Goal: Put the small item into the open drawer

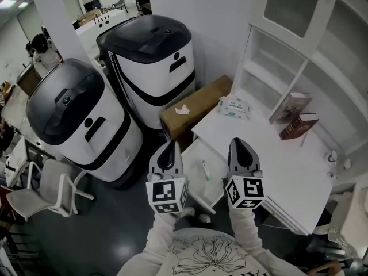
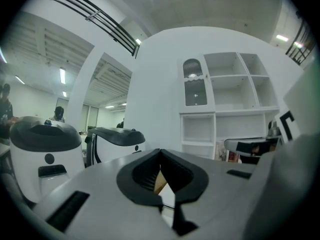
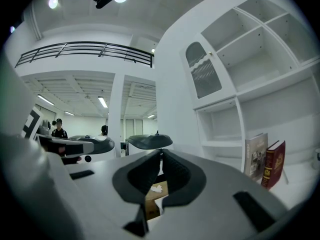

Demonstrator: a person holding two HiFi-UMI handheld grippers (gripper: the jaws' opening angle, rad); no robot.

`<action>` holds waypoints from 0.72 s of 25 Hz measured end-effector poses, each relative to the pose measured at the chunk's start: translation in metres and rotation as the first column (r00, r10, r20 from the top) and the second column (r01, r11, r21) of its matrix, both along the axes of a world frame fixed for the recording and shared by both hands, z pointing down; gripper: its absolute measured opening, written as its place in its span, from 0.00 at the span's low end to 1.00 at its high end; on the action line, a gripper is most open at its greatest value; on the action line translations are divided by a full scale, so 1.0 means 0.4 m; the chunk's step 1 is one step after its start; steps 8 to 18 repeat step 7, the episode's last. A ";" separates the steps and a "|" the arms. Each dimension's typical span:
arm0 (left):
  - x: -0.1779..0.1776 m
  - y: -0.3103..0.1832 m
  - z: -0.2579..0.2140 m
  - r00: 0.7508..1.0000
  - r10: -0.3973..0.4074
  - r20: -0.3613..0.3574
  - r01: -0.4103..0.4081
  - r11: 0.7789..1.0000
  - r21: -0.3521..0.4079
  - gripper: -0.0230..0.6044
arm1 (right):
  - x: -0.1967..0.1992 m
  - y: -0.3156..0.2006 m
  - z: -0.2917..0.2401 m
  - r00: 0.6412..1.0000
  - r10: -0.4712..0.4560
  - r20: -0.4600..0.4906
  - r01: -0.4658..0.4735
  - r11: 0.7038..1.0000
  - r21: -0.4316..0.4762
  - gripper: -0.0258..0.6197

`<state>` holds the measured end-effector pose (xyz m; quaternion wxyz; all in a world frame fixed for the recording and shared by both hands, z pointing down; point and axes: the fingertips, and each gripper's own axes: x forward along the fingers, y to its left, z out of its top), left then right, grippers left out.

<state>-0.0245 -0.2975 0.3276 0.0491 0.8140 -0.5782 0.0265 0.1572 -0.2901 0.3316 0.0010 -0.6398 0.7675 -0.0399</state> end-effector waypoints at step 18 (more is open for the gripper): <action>-0.008 -0.005 0.003 1.000 -0.001 0.007 0.001 1.000 0.002 0.05 | -0.006 -0.006 0.010 1.000 -0.003 -0.002 0.003 1.000 -0.009 0.06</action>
